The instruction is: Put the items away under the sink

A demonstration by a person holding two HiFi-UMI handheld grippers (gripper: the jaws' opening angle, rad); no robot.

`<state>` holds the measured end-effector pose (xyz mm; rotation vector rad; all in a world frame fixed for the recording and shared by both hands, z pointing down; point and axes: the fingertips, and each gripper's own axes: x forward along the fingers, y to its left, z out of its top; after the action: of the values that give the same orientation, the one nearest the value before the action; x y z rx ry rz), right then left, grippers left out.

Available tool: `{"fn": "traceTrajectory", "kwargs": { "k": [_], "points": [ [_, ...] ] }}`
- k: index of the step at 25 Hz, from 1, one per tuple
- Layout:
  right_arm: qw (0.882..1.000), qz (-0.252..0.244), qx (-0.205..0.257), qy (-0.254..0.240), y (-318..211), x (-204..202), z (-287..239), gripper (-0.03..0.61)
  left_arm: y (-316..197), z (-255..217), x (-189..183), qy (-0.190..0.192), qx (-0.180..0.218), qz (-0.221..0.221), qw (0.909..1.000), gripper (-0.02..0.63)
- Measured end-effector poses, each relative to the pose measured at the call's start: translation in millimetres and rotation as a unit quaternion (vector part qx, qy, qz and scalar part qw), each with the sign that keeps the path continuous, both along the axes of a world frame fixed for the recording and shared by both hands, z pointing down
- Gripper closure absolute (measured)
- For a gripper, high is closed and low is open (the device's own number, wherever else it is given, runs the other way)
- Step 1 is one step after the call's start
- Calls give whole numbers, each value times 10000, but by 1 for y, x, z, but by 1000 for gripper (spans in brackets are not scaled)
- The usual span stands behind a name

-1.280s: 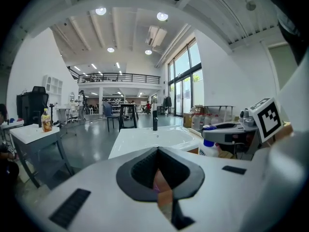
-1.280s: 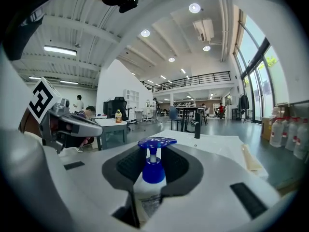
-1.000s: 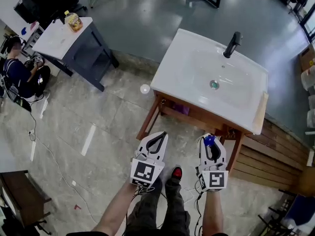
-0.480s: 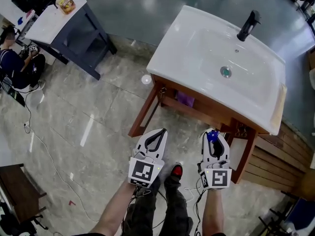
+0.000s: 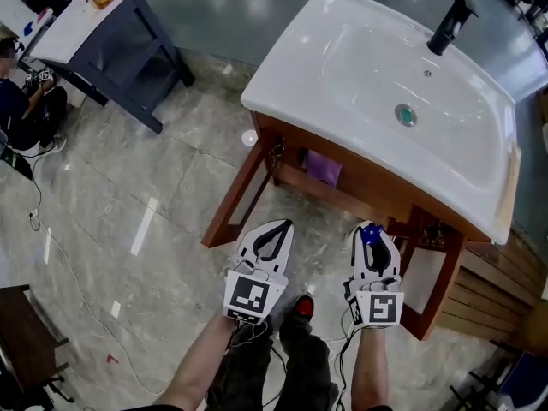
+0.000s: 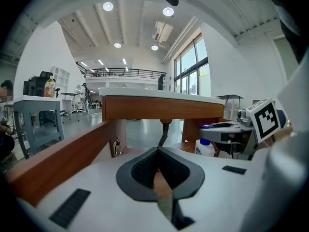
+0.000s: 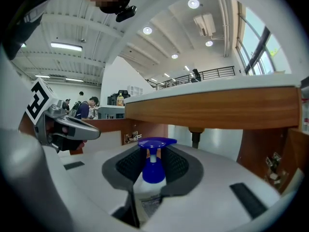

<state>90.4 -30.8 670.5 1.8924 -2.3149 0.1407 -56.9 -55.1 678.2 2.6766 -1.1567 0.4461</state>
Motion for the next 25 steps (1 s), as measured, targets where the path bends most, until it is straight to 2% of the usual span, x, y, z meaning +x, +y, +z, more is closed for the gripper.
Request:
{"fn": "traceTrajectory", "kwargs": {
  "k": [7, 25],
  "points": [
    [9999, -6, 115, -2, -21, 8, 32, 468, -17, 33, 9, 43, 93, -4, 9999, 607],
    [9989, 36, 463, -8, -99, 26, 74, 468, -66, 86, 27, 24, 317, 113, 9994, 607]
  ]
}}
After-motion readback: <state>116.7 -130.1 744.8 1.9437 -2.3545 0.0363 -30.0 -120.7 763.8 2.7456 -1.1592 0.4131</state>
